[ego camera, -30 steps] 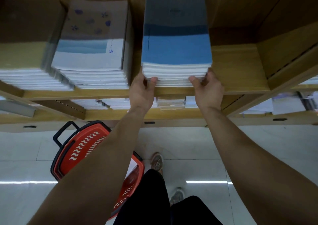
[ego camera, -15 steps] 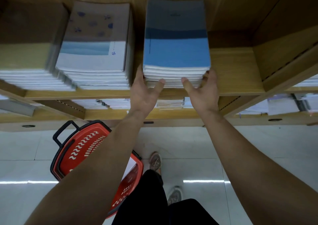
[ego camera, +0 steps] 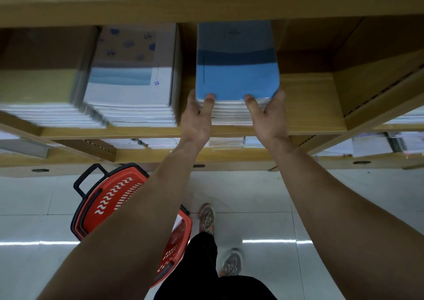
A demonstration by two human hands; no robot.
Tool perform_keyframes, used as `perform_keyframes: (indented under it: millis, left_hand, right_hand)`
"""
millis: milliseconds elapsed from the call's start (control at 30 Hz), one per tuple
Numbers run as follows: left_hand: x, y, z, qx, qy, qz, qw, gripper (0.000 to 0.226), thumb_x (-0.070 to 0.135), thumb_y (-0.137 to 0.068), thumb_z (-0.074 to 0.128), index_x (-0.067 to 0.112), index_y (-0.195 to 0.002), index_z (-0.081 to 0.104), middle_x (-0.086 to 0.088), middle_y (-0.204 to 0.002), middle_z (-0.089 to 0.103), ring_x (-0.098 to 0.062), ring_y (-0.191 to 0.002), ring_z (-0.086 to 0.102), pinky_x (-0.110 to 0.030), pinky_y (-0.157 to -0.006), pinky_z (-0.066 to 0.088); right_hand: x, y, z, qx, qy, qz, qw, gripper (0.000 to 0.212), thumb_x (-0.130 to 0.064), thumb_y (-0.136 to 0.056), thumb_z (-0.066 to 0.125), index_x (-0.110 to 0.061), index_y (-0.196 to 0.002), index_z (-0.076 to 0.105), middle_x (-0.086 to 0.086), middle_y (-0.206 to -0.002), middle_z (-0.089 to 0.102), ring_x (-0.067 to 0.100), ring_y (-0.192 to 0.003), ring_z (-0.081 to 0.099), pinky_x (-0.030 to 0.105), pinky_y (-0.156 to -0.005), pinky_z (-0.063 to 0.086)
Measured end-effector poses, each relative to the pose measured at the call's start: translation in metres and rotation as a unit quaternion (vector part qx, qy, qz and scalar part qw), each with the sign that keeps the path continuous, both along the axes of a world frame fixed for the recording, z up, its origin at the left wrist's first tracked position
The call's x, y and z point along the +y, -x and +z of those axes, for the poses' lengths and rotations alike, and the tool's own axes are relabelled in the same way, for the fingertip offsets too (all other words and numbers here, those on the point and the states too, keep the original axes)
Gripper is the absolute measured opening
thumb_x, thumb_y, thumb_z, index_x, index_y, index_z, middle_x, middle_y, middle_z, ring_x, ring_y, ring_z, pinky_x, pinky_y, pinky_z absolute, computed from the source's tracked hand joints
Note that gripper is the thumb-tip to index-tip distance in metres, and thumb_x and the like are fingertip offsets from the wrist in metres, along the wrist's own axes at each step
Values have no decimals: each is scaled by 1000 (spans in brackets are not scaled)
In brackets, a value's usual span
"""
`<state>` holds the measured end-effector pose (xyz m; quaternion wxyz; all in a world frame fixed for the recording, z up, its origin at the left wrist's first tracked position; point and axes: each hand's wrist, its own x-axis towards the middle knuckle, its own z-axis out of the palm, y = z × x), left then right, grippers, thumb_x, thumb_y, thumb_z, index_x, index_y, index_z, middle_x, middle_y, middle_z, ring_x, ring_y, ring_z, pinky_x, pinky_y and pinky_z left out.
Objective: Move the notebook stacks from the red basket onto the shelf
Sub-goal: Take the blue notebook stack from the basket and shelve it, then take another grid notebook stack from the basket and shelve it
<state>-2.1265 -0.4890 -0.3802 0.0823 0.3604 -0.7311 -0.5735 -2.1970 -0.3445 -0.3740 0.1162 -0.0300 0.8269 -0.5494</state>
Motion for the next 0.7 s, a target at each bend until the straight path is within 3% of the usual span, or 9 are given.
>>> perform_keyframes:
  millis: [67,133,233,333,467,600,700]
  left_hand:
    - [-4,-1,8,-16,-21,-1,1000,65,59,-97,48,26,-152,39,2,-141,56,-21,-128,53,-43,-112,40]
    - [-8,-5,19,-36,-29,-15,999,67,63,-94,50,28,-150,41,1,-142,57,-25,-130,53,-47,-113,41]
    - [-10,-17,38,-83,6,-44,996,62,58,-96,53,22,-146,47,8,-138,57,-18,-127,53,-31,-105,39]
    - [-10,-53,55,-120,68,-73,988,54,50,-96,60,14,-136,54,-3,-129,62,-23,-121,58,-29,-96,43]
    - [-15,-142,58,-221,135,-119,959,64,47,-93,64,16,-146,46,-7,-145,53,-27,-130,53,-38,-106,44]
    - [-37,-245,37,-362,186,-169,898,62,48,-91,64,14,-141,50,-13,-139,57,-33,-123,57,-45,-100,50]
    - [-56,-320,20,-412,176,-153,881,68,60,-87,61,24,-143,44,-8,-131,60,-30,-115,62,-48,-93,55]
  right_hand:
    - [5,-1,9,-17,-17,15,1000,70,-40,-95,69,-23,-149,29,-6,-138,53,15,-129,52,28,-102,45]
    - [11,-4,20,-29,-57,28,998,76,-43,-94,69,-25,-153,26,-4,-144,52,18,-133,50,30,-102,44]
    - [26,-24,36,-13,-194,65,979,76,-43,-94,69,-22,-153,27,6,-147,50,30,-134,50,39,-99,47]
    - [43,-58,43,41,-368,133,919,74,-45,-95,63,-12,-153,29,15,-149,42,35,-135,41,45,-99,45]
    - [40,-104,37,9,-403,193,894,74,-48,-95,60,-13,-154,32,15,-151,39,37,-136,39,45,-104,41]
    - [18,-149,24,7,-419,262,869,70,-51,-96,59,-14,-152,36,15,-148,41,37,-134,41,47,-103,43]
    - [-2,-184,15,1,-427,297,854,67,-49,-95,60,-13,-147,39,15,-146,44,37,-132,43,46,-101,43]
